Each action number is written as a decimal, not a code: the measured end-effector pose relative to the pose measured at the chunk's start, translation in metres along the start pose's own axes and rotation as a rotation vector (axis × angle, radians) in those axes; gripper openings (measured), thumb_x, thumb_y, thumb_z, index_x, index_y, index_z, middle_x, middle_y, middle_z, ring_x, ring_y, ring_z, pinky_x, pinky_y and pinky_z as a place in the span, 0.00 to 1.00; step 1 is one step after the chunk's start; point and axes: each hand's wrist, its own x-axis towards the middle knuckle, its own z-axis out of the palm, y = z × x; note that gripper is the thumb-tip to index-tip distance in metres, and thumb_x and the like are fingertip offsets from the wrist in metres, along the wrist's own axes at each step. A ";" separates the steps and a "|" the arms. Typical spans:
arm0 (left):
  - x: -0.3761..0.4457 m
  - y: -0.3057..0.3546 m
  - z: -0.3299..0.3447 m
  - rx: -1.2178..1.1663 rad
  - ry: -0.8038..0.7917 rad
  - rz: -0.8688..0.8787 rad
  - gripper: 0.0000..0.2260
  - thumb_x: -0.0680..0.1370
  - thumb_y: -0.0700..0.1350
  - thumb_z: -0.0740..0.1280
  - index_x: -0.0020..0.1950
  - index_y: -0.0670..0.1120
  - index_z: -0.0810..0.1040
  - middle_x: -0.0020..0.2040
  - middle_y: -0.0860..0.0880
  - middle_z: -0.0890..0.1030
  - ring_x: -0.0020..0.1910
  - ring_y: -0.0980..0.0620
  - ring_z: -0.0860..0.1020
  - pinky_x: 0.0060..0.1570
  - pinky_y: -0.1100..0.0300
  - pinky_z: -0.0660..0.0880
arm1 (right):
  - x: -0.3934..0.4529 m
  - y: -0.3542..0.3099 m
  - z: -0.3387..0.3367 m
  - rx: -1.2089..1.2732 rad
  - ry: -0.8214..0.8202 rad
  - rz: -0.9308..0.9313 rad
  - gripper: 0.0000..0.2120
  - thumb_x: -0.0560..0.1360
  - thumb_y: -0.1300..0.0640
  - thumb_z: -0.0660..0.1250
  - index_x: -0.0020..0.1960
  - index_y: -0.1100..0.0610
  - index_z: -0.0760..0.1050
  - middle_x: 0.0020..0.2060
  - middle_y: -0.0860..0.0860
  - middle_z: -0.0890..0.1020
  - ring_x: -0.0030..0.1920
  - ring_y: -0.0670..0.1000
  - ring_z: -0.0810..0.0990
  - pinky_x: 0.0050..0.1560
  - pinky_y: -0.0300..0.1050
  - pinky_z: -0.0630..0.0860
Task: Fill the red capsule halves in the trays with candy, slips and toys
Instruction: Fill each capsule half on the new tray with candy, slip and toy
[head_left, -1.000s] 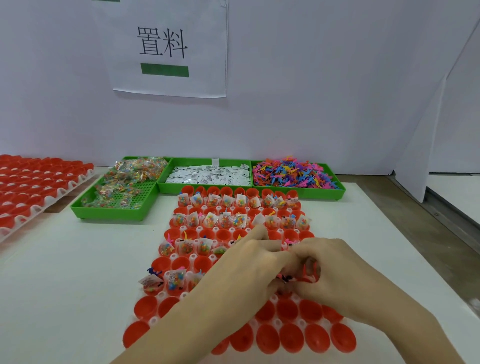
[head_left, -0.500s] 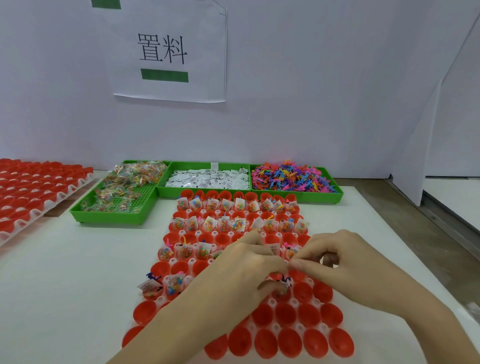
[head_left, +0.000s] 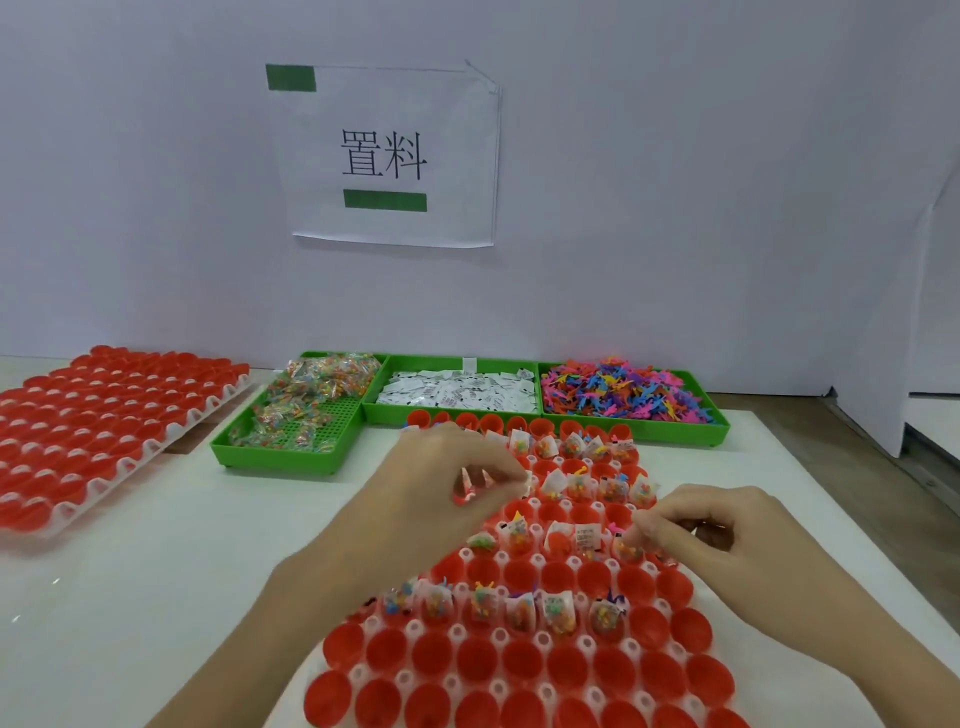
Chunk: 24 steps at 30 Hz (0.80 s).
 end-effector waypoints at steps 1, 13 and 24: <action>0.005 -0.015 -0.012 0.003 0.060 -0.069 0.03 0.78 0.49 0.73 0.50 0.55 0.87 0.40 0.62 0.84 0.41 0.59 0.80 0.41 0.71 0.74 | 0.000 -0.001 0.000 -0.014 0.008 -0.001 0.10 0.76 0.43 0.67 0.40 0.38 0.85 0.38 0.39 0.85 0.35 0.44 0.81 0.38 0.31 0.74; 0.014 -0.204 -0.063 0.566 -0.134 -0.520 0.15 0.82 0.48 0.68 0.67 0.44 0.81 0.68 0.45 0.80 0.64 0.44 0.78 0.65 0.52 0.72 | 0.005 -0.002 0.008 -0.032 0.044 0.010 0.11 0.74 0.40 0.65 0.40 0.38 0.85 0.36 0.39 0.84 0.31 0.49 0.76 0.34 0.36 0.74; 0.012 -0.197 -0.050 0.652 0.042 -0.419 0.05 0.77 0.35 0.71 0.45 0.42 0.77 0.45 0.44 0.82 0.43 0.43 0.79 0.43 0.48 0.77 | 0.008 0.001 0.014 -0.023 0.031 0.030 0.10 0.77 0.45 0.68 0.40 0.37 0.84 0.39 0.39 0.85 0.42 0.42 0.82 0.42 0.31 0.74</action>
